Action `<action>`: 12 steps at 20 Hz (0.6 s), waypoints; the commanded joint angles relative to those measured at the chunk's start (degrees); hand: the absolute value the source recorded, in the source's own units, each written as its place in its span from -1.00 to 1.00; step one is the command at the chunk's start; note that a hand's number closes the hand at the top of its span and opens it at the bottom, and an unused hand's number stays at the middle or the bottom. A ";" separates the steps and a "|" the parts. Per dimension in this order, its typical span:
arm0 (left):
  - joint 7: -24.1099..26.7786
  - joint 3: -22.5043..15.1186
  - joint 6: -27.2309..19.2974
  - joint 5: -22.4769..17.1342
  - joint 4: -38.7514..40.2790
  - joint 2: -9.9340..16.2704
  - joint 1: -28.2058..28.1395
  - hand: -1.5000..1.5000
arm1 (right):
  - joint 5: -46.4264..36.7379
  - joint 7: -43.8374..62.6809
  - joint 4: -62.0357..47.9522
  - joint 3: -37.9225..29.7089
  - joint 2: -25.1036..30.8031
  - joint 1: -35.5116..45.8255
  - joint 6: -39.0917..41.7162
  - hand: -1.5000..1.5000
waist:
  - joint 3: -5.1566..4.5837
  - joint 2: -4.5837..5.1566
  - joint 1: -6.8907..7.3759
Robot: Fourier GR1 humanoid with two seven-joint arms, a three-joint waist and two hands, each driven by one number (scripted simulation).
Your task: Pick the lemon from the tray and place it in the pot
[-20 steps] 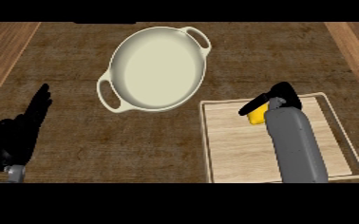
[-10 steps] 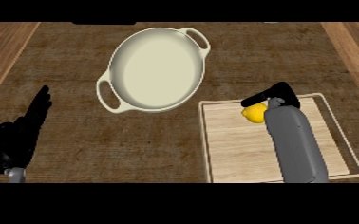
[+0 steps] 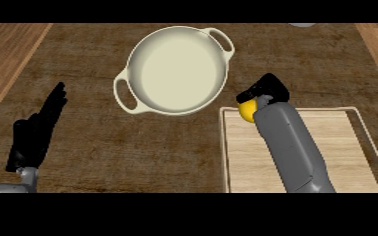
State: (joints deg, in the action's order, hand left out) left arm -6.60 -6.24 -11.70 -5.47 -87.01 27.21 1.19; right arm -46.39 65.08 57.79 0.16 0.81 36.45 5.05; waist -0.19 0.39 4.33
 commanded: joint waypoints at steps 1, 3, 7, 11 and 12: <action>0.42 -3.60 2.20 0.55 -1.27 -1.41 2.67 0.00 | 1.91 1.73 -2.55 10.45 -0.77 9.66 -0.88 1.00 | 0.23 1.61 8.75; 0.34 -4.40 3.21 0.95 -1.20 -1.13 4.79 0.00 | 2.40 0.17 -2.87 13.99 -0.78 13.79 -0.74 1.00 | 0.10 2.34 11.71; -0.91 -5.68 3.74 1.30 -0.42 -2.15 7.71 0.00 | 5.18 2.33 -6.87 18.89 -0.79 19.26 -3.61 1.00 | 0.01 2.77 12.85; -1.35 -6.58 4.16 2.07 0.23 -2.36 9.35 0.00 | 2.92 5.49 -10.50 22.74 -0.79 26.19 -4.71 1.00 | -0.24 2.47 12.96; -1.45 -6.01 4.22 1.81 1.09 -2.26 9.89 0.00 | 1.83 6.78 -10.83 23.79 -0.79 29.11 -4.17 1.00 | -0.36 2.08 12.24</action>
State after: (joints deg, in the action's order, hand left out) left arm -7.47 -11.92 -7.83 -3.94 -86.97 25.25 9.10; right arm -43.22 63.08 49.42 19.86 0.42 58.32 2.26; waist -0.34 2.72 16.33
